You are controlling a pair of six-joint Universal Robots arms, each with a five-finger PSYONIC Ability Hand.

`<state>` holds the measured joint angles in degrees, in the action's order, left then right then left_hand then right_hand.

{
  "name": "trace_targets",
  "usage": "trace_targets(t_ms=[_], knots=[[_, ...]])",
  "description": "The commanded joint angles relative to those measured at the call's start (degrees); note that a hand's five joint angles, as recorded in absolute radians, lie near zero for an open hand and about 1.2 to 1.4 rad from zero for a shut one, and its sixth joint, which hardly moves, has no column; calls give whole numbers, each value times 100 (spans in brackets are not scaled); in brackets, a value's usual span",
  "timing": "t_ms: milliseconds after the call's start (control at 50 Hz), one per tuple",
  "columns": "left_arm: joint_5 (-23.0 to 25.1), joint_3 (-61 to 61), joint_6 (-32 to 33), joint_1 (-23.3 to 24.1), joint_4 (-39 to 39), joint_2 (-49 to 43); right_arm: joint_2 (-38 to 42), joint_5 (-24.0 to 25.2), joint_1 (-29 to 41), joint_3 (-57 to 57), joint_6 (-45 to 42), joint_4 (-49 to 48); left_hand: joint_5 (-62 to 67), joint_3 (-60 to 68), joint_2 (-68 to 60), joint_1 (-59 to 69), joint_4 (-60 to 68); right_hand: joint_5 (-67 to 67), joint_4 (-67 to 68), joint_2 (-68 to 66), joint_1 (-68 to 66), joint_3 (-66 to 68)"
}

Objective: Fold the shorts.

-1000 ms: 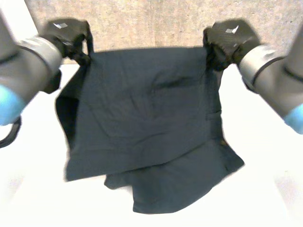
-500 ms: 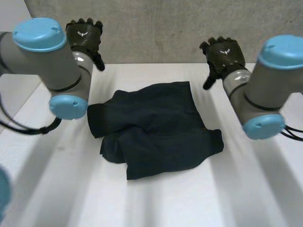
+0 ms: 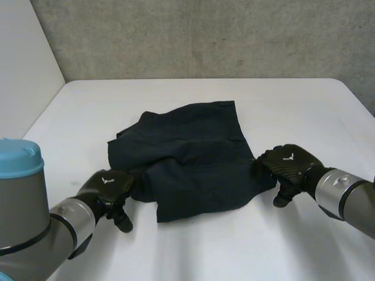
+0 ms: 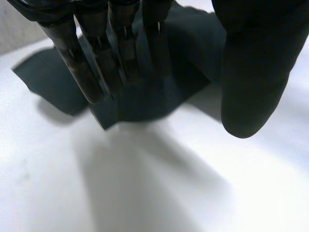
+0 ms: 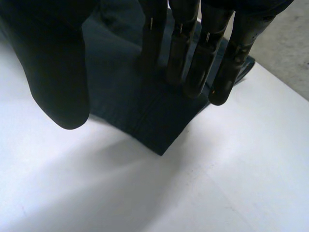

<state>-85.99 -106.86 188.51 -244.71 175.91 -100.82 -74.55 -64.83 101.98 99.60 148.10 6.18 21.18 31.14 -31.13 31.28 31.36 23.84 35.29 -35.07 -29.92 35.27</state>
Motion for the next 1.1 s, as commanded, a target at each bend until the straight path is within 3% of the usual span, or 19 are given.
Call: trace_targets(t_ms=[20, 300, 460, 600, 620, 820, 960, 1100], knots=[[-49, 113, -42, -7, 672, -569, 616, 138, 59, -116, -1, -687, -60, -56, 56, -70, -78, -1044, -1189, 1167, 652, -1187], [-198, 1210, 11, -16, 1192, -1527, 1566, 85, 76, -748, 70, -1242, -162, -158, 157, -172, -180, -997, -1142, 1120, 605, -1140], [-532, 1862, 20, -7, 1201, -2064, 1865, -56, 111, -1065, 385, -1506, -162, -158, 157, -172, -180, 450, 305, -327, -842, 307], [-541, 2258, 2, 72, 1139, -2407, 2172, -223, 278, -1381, 553, -1559, -212, -208, 208, -222, -230, 3221, 3076, -3098, -3613, 3078], [-541, 2275, 2, 89, 1130, -2407, 2234, -231, 296, -1451, 562, -1559, -262, -258, 258, -272, -280, 4602, 4457, -4479, -4994, 4459], [-585, 1951, -51, 283, 577, -1511, 2085, -337, 419, -1382, 606, -1480, -1120, -1116, 1116, -1130, -1138, 4616, 4471, -4493, -5008, 4473], [-656, 1354, -130, 283, 120, -712, 1619, -372, 384, -1171, 1133, -1357, -1238, -1234, 1234, -1248, -1256, 4616, 4471, -4493, -5008, 4473], [-647, 1326, -998, 493, -21, -622, 1435, -363, 349, -1092, 1362, -997, -1238, -1234, 1234, -1248, -1256, 4616, 4471, -4493, -5008, 4473]])
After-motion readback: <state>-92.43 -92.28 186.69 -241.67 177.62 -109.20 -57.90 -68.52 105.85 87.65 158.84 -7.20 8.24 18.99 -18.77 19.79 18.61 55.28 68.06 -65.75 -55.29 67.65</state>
